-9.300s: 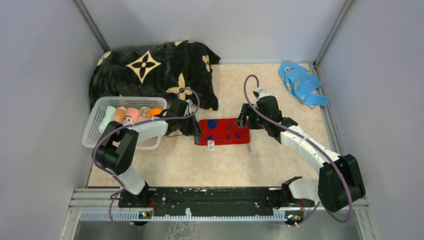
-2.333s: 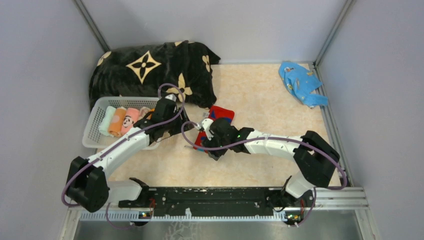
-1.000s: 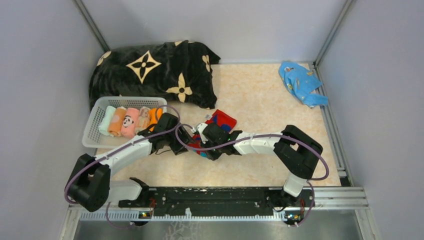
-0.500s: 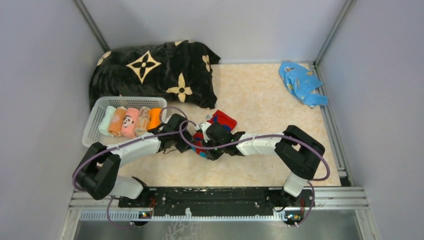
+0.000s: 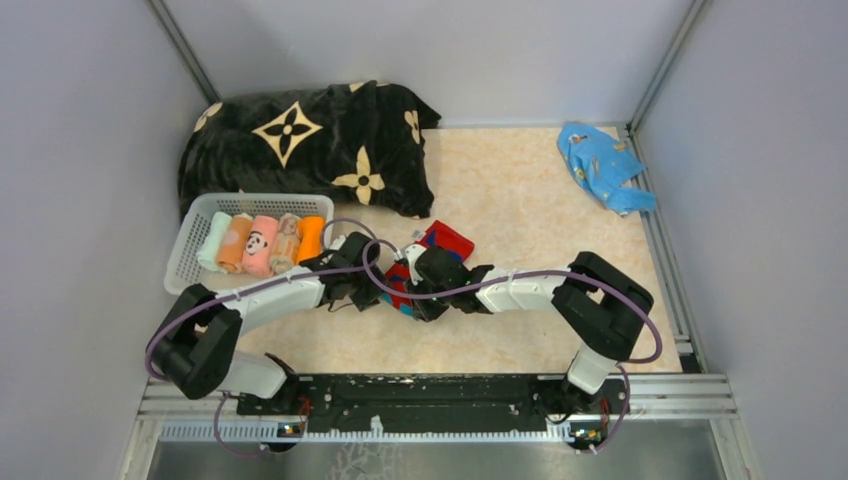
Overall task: Roll the towels
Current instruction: Roll the towel at the center of the board.
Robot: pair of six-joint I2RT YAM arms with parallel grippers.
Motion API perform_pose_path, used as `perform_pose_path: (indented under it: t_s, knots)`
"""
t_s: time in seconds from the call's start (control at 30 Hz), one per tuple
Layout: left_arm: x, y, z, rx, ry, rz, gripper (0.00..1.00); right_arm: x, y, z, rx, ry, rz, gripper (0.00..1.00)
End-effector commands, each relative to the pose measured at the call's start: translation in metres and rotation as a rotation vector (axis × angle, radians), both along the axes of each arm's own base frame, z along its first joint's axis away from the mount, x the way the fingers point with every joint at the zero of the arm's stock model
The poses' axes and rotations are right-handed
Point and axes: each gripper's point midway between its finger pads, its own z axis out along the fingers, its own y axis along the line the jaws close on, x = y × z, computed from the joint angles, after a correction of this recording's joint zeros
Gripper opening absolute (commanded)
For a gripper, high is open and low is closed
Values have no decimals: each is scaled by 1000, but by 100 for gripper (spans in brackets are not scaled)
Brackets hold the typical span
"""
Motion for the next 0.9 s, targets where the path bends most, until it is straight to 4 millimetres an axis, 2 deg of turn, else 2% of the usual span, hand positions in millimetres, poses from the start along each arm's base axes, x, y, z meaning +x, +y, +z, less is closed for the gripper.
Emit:
perform_pose_path:
  t_s: [0.0, 0.1, 0.2, 0.3, 0.33, 0.47, 0.63, 0.73, 0.87]
  knots:
    - [-39, 16, -21, 50, 168, 42, 55, -19, -17, -14, -61, 79, 17, 15]
    - [-48, 22, -30, 77, 200, 47, 55, -21, -16, -13, -54, 83, 29, 16]
    - [-49, 31, -37, 109, 193, 69, 50, -22, -16, -14, -50, 89, 34, 16]
    - [-41, 34, -37, 141, 168, 68, 42, -25, -16, -14, -48, 103, 33, 16]
    - [-38, 33, -38, 149, 166, 65, 40, -24, -15, -6, -28, 94, 31, 16]
    - [-27, 31, -42, 185, 156, 60, 26, -25, -18, 1, -1, 104, 15, 15]
    - [-12, 21, -34, 184, 125, 24, 15, -27, -21, 2, 33, 150, -2, 15]
    - [-6, 17, -23, 178, 98, 8, 16, -26, -20, 5, 77, 188, -7, 14]
    - [0, 18, -2, 161, 33, 1, 40, -23, -18, 14, 168, 256, -10, 13]
